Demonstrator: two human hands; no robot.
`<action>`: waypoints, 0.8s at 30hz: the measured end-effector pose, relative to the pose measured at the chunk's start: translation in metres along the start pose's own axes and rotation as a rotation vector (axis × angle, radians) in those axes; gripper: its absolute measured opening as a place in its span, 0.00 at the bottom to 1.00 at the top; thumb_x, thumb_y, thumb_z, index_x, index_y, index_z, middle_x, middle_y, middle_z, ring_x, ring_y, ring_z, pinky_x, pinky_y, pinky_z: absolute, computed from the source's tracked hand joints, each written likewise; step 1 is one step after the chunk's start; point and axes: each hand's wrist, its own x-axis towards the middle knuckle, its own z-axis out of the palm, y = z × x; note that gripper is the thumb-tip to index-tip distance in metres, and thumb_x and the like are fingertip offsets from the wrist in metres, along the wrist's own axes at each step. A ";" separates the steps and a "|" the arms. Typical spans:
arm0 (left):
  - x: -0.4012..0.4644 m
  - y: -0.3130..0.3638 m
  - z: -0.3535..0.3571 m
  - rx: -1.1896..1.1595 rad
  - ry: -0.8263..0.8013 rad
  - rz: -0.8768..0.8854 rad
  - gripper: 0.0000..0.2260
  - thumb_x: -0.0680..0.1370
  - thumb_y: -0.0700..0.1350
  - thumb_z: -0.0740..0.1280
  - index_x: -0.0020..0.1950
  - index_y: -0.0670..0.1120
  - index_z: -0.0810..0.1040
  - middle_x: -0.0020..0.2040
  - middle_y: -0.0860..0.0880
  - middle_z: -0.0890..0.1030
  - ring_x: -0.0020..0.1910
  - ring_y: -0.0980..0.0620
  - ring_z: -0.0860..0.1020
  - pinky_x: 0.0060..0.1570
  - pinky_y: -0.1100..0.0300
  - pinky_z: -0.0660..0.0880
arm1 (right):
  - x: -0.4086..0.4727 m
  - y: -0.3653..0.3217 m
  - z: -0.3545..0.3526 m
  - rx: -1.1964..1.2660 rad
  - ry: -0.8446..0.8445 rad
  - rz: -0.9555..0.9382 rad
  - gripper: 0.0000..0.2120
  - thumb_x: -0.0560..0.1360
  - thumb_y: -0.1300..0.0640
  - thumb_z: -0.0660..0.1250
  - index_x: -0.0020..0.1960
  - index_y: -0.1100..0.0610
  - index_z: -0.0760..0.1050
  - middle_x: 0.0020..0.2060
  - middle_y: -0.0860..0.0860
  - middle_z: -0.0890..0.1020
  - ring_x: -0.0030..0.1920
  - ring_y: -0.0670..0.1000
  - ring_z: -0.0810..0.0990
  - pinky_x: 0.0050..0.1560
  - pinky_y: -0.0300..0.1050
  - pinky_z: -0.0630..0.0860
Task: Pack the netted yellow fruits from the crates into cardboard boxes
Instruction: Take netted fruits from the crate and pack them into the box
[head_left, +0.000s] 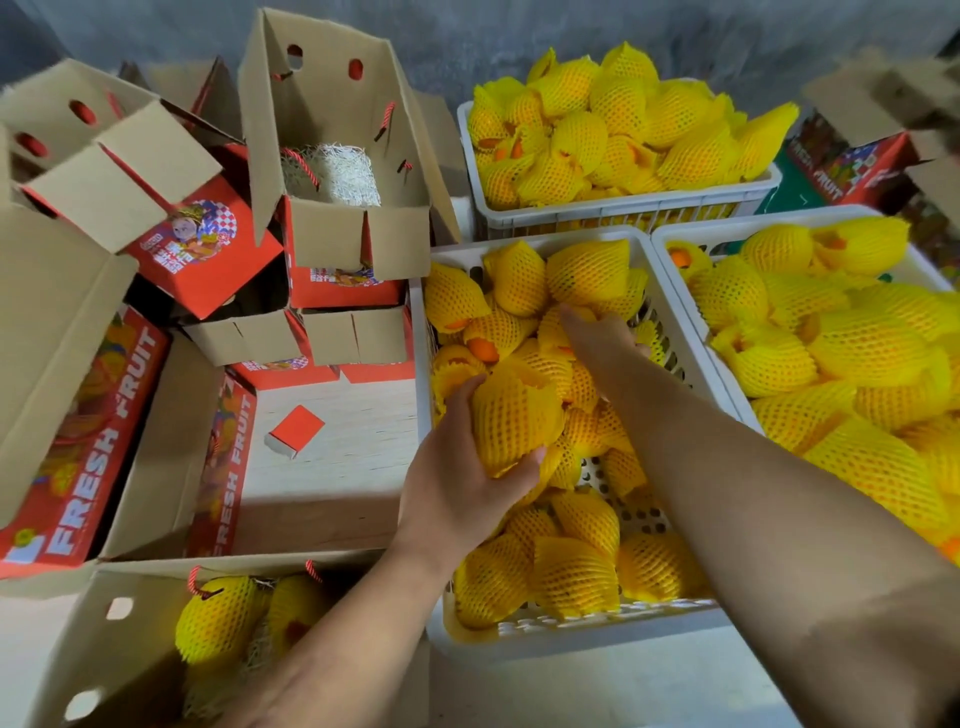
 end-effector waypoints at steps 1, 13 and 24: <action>0.000 0.000 0.000 -0.005 -0.005 0.004 0.42 0.67 0.80 0.63 0.77 0.67 0.54 0.66 0.64 0.71 0.62 0.55 0.76 0.55 0.61 0.77 | 0.007 0.000 0.004 -0.061 -0.020 0.014 0.48 0.73 0.30 0.67 0.82 0.52 0.52 0.79 0.60 0.58 0.77 0.66 0.56 0.72 0.69 0.63; 0.000 0.003 -0.007 -0.271 0.081 -0.008 0.40 0.72 0.68 0.73 0.78 0.56 0.60 0.70 0.57 0.73 0.65 0.57 0.75 0.57 0.67 0.73 | -0.064 0.021 0.005 0.327 0.123 -0.166 0.36 0.73 0.48 0.77 0.75 0.51 0.64 0.70 0.56 0.70 0.62 0.57 0.78 0.56 0.57 0.81; -0.057 -0.020 -0.081 -0.853 -0.038 -0.093 0.30 0.73 0.52 0.77 0.72 0.48 0.72 0.61 0.52 0.84 0.58 0.53 0.83 0.53 0.58 0.81 | -0.245 0.037 0.052 0.965 -0.265 -0.209 0.17 0.80 0.49 0.69 0.66 0.53 0.73 0.50 0.55 0.87 0.49 0.57 0.87 0.41 0.50 0.81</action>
